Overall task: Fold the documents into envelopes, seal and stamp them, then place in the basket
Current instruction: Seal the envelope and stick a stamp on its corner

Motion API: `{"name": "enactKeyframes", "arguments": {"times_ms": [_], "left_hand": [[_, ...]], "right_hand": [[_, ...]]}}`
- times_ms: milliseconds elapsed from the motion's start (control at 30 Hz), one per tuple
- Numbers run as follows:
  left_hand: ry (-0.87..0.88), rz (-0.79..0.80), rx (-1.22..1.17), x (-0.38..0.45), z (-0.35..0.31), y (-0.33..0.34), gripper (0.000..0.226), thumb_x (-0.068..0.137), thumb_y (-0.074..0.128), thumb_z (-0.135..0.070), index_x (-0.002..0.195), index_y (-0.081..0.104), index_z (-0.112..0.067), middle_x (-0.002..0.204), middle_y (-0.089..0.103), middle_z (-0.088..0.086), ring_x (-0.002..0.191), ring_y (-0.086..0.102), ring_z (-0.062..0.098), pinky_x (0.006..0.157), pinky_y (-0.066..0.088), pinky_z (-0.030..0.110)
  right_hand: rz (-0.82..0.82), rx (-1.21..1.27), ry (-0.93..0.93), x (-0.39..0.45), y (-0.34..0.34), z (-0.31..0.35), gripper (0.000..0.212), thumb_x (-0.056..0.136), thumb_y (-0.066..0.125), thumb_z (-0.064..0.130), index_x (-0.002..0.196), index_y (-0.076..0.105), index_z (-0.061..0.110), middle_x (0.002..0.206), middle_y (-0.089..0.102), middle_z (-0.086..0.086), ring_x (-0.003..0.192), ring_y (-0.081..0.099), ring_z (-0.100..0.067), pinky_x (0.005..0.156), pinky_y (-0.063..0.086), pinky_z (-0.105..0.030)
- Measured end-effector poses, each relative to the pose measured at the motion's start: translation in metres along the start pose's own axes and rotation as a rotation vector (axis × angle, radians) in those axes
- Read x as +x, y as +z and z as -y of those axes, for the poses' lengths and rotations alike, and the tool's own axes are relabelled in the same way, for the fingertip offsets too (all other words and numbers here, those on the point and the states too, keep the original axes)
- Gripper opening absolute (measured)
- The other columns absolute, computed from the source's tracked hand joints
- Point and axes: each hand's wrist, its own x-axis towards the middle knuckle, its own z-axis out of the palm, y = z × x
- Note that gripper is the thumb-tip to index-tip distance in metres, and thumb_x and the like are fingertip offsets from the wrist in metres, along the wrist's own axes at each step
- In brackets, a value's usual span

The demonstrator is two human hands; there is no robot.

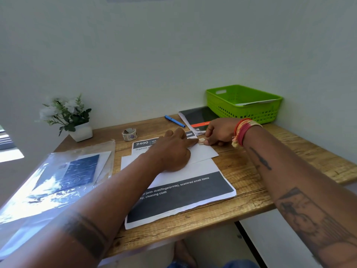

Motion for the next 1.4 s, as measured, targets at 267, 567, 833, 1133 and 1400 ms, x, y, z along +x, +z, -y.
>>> {"name": "enactKeyframes", "arguments": {"times_ms": [267, 567, 833, 1133, 1400], "left_hand": [[0.003, -0.018, -0.013, -0.002, 0.002, 0.003, 0.055, 0.1, 0.035, -0.031, 0.153, 0.033, -0.045, 0.135, 0.04, 0.002, 0.119, 0.037, 0.028, 0.101, 0.039, 0.046], [0.013, -0.028, -0.005, -0.008, -0.007, -0.007, 0.055, 0.102, 0.037, -0.023, 0.148, 0.04, -0.052, 0.132, 0.045, 0.004, 0.119, 0.041, 0.028, 0.095, 0.043, 0.045], [-0.044, -0.15, -0.16, -0.017, -0.001, 0.001, 0.042, 0.097, 0.045, -0.019, 0.127, 0.063, -0.042, 0.132, 0.064, -0.004, 0.118, 0.056, 0.023, 0.099, 0.048, 0.041], [-0.324, -0.284, -0.297, -0.01, 0.023, 0.012, 0.022, 0.09, 0.064, -0.055, 0.098, 0.065, -0.035, 0.111, 0.063, -0.002, 0.107, 0.056, 0.023, 0.091, 0.049, 0.04], [-0.315, -0.409, -0.5, -0.011, 0.024, -0.005, 0.011, 0.093, 0.066, -0.035, 0.087, 0.057, -0.032, 0.091, 0.062, -0.012, 0.09, 0.057, 0.014, 0.074, 0.039, 0.031]], "right_hand": [[-0.1, 0.022, 0.057, 0.009, 0.009, -0.002, 0.039, 0.093, 0.063, 0.048, 0.089, 0.071, 0.01, 0.077, 0.068, -0.006, 0.07, 0.06, -0.022, 0.065, 0.046, -0.029], [-0.103, -0.092, 0.095, 0.017, 0.009, 0.008, 0.031, 0.089, 0.071, 0.039, 0.098, 0.07, 0.009, 0.094, 0.069, -0.008, 0.081, 0.062, -0.025, 0.062, 0.044, -0.027], [-0.122, -0.067, 0.099, 0.022, 0.011, 0.004, 0.035, 0.088, 0.072, 0.045, 0.091, 0.064, 0.012, 0.091, 0.066, -0.007, 0.078, 0.06, -0.024, 0.056, 0.04, -0.025], [-0.141, 0.158, 0.052, 0.012, 0.014, -0.004, 0.047, 0.092, 0.064, 0.051, 0.099, 0.075, 0.006, 0.089, 0.073, -0.007, 0.077, 0.067, -0.025, 0.074, 0.051, -0.031], [-0.094, 0.517, -0.033, -0.004, 0.01, -0.011, 0.031, 0.082, 0.078, 0.046, 0.084, 0.077, 0.015, 0.082, 0.074, -0.01, 0.065, 0.059, -0.02, 0.063, 0.049, -0.031]]}}
